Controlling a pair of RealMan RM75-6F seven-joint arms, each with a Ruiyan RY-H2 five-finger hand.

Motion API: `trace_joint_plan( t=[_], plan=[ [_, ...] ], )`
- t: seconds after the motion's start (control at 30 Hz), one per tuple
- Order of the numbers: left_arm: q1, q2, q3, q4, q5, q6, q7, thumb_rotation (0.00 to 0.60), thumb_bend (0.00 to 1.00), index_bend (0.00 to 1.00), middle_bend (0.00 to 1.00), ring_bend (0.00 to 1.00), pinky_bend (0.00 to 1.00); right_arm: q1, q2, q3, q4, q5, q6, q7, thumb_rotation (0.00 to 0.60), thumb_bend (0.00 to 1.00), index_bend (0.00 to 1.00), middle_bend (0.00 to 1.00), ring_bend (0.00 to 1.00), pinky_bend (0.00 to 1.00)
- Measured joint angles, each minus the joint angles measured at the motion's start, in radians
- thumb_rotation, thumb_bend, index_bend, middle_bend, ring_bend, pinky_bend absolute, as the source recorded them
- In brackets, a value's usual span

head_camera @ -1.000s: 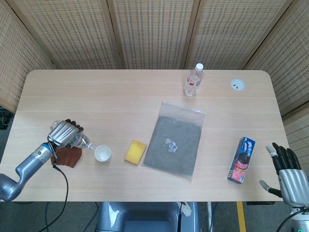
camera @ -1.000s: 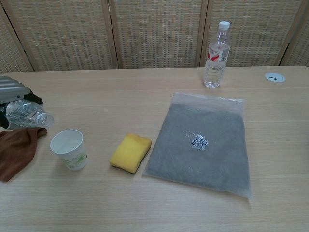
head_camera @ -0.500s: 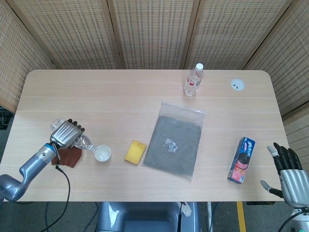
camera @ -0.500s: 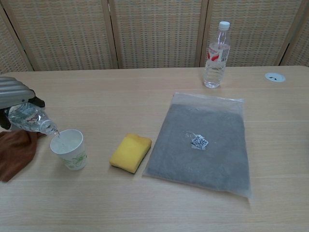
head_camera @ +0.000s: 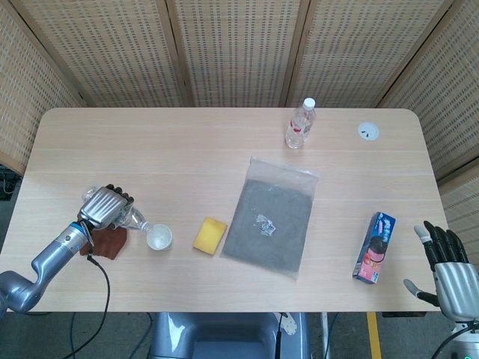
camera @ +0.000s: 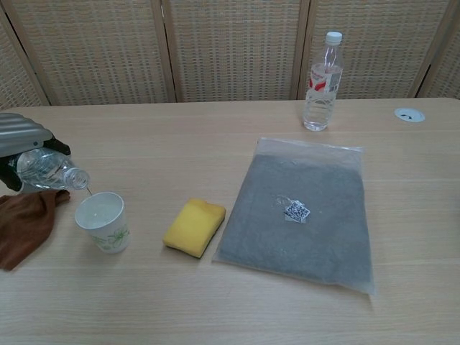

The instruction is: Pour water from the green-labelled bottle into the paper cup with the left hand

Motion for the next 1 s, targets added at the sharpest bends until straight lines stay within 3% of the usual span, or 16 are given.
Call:
trace_joint_plan(
  t=[0.23, 0.5, 0.73, 0.87, 1.0],
  plan=[
    [0.01, 0.007, 0.007, 0.013, 0.019, 0.036, -0.178, 0.6, 0.61, 0.71, 0.57, 0.34, 0.35, 0.002, -0.001, 0.0, -0.001, 0.002, -0.005, -0.004, 0.6, 0.0, 0.0, 0.0, 0.0, 0.0],
    [0.028, 0.017, -0.019, 0.011, -0.008, 0.069, -0.473, 0.6, 0.61, 0.69, 0.57, 0.34, 0.34, 0.003, -0.002, -0.001, -0.004, 0.001, -0.009, -0.007, 0.6, 0.0, 0.0, 0.0, 0.0, 0.0],
    [0.038, 0.004, -0.095, 0.004, -0.083, 0.081, -0.801, 0.6, 0.61, 0.67, 0.57, 0.34, 0.32, 0.006, -0.006, -0.002, -0.004, 0.001, -0.016, -0.016, 0.6, 0.0, 0.0, 0.0, 0.0, 0.0],
    [0.044, -0.056, -0.155, 0.029, -0.132, 0.095, -0.974, 0.6, 0.61, 0.63, 0.57, 0.34, 0.32, 0.009, -0.008, -0.001, -0.003, 0.006, -0.022, -0.018, 0.6, 0.0, 0.0, 0.0, 0.0, 0.0],
    [0.051, -0.133, -0.194, 0.067, -0.166, 0.11, -1.05, 0.6, 0.61, 0.63, 0.57, 0.34, 0.32, 0.01, -0.007, 0.001, -0.001, 0.014, -0.027, -0.011, 0.6, 0.0, 0.0, 0.0, 0.0, 0.0]
  ],
)
